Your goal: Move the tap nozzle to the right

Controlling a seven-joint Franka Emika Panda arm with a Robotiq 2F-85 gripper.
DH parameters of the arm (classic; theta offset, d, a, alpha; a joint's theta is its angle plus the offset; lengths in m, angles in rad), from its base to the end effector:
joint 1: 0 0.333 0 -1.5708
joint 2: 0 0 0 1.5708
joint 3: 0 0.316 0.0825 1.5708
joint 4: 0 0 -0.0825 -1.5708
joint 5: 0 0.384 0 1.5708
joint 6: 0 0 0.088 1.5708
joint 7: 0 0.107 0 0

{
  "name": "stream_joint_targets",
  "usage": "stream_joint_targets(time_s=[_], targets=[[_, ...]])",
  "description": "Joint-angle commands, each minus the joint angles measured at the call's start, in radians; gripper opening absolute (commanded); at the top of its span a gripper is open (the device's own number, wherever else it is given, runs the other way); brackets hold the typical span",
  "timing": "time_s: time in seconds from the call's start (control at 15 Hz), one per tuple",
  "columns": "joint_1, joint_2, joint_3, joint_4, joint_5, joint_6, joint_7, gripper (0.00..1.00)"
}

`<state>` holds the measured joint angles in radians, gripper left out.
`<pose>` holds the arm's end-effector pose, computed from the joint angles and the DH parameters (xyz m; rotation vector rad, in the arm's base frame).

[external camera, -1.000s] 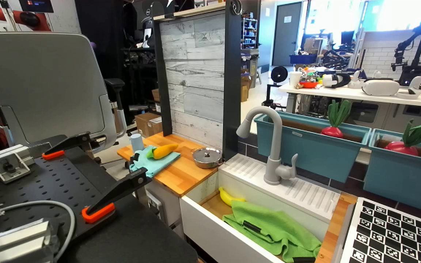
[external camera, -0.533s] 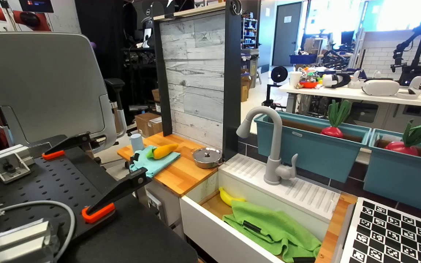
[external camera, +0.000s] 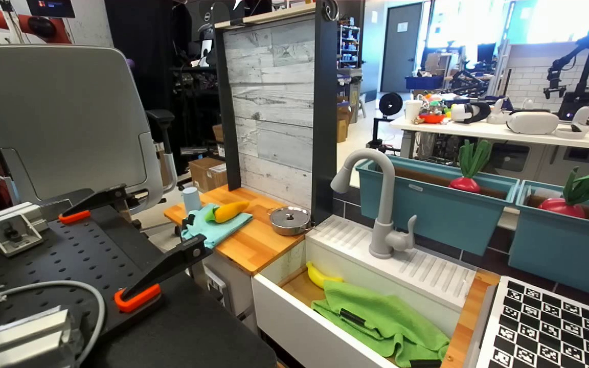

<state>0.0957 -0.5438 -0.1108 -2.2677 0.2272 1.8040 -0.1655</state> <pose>0.3964 0.0056 0.5712 -2.8601 -0.1715 -0.1423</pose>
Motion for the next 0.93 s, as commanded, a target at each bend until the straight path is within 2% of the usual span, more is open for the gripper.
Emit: stream_joint_targets(time_s=[0.0,0.13,0.33,0.6,0.87], targets=[[-0.023,0.002,0.017,0.003,0.01,-0.004,-0.009,1.0],[-0.023,0.002,0.017,0.003,0.01,-0.004,-0.009,1.0],[-0.041,0.012,0.015,-0.025,0.018,0.073,0.002,1.0],[-0.085,0.058,0.009,-0.073,0.015,0.253,0.055,1.0],[-0.13,0.183,-0.003,-0.093,0.012,0.436,0.12,1.0]])
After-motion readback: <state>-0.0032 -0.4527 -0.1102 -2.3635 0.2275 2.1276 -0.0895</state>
